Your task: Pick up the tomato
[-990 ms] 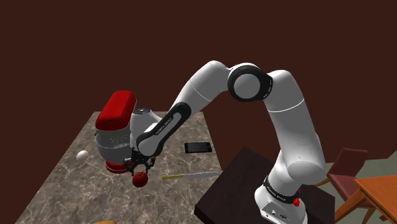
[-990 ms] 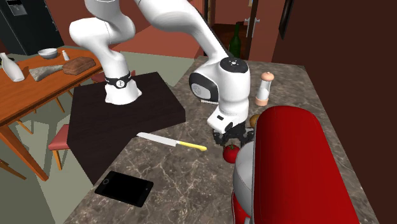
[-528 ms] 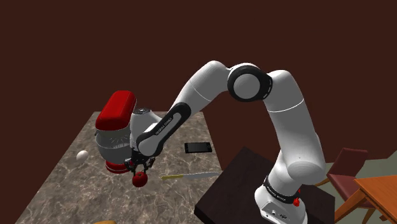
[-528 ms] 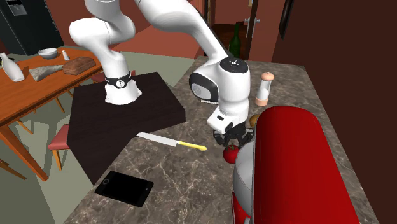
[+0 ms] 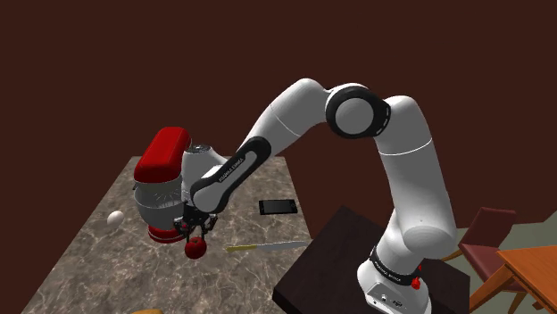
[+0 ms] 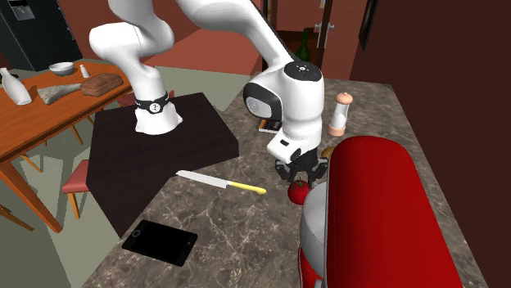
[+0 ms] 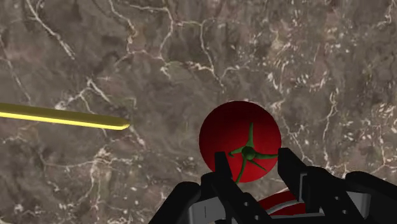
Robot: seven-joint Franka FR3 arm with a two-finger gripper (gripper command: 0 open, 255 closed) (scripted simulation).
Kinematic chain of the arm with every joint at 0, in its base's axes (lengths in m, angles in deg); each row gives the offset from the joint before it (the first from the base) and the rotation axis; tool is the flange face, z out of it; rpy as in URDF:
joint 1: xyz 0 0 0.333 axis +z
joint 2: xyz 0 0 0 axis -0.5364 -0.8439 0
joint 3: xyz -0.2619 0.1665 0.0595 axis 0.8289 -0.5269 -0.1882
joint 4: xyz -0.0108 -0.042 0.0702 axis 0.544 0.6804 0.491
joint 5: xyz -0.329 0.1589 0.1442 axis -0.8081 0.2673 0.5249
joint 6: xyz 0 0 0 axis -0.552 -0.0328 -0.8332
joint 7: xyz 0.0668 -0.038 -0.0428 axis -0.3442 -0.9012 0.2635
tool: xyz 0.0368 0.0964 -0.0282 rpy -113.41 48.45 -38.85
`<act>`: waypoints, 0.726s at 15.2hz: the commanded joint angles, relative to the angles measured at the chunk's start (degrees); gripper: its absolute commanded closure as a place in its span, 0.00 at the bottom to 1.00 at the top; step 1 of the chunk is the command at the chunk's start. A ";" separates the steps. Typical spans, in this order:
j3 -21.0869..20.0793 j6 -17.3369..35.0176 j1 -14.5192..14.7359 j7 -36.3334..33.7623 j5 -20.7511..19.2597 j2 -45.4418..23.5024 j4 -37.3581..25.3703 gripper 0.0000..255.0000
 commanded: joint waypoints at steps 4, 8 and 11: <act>-0.71 -2.81 -0.57 0.09 0.72 3.07 0.23 1.00; -1.21 -5.00 -0.99 0.18 1.30 5.35 0.27 1.00; -1.35 -5.65 -1.10 0.21 1.47 5.99 0.25 1.00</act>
